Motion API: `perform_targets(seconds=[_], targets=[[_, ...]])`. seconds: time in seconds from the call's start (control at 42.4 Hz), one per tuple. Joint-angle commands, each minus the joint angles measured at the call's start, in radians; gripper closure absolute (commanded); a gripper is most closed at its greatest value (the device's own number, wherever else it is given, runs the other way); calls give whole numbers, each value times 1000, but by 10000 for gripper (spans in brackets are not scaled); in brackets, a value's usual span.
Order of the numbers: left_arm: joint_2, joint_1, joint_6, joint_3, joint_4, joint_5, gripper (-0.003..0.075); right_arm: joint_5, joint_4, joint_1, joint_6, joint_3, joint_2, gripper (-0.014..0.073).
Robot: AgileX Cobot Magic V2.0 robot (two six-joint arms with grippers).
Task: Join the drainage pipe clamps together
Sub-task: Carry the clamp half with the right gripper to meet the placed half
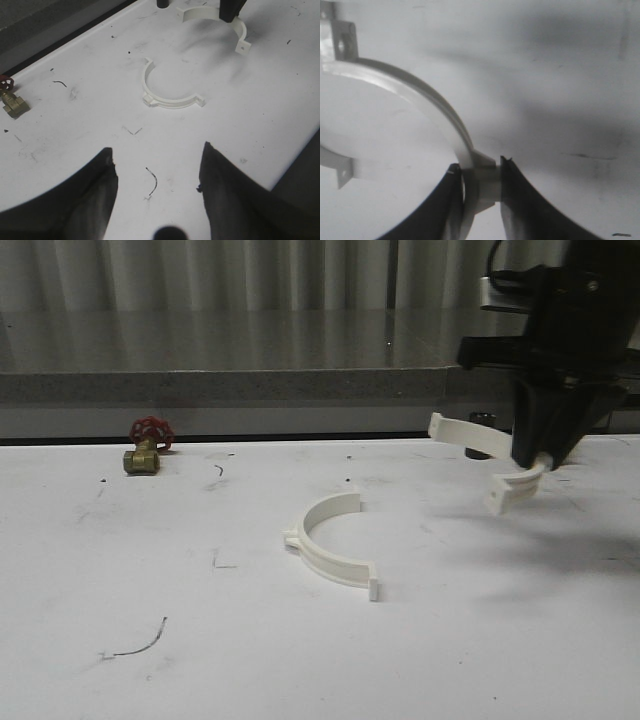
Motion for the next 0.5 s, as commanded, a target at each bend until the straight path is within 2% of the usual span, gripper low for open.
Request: perform_targets(seconds=[0.0,0.189,0.472], targets=[[-4,0,-4,-27,-14,-66,353,-20,-53,61,97,-34,-48,450],[-4,0,-4,-27,-14,-66,353,-19,-155,147,293,-64,-7,450],[-4,0,-4,-27,-14,-66,353,-10,-147,173,310,-134,75,450]])
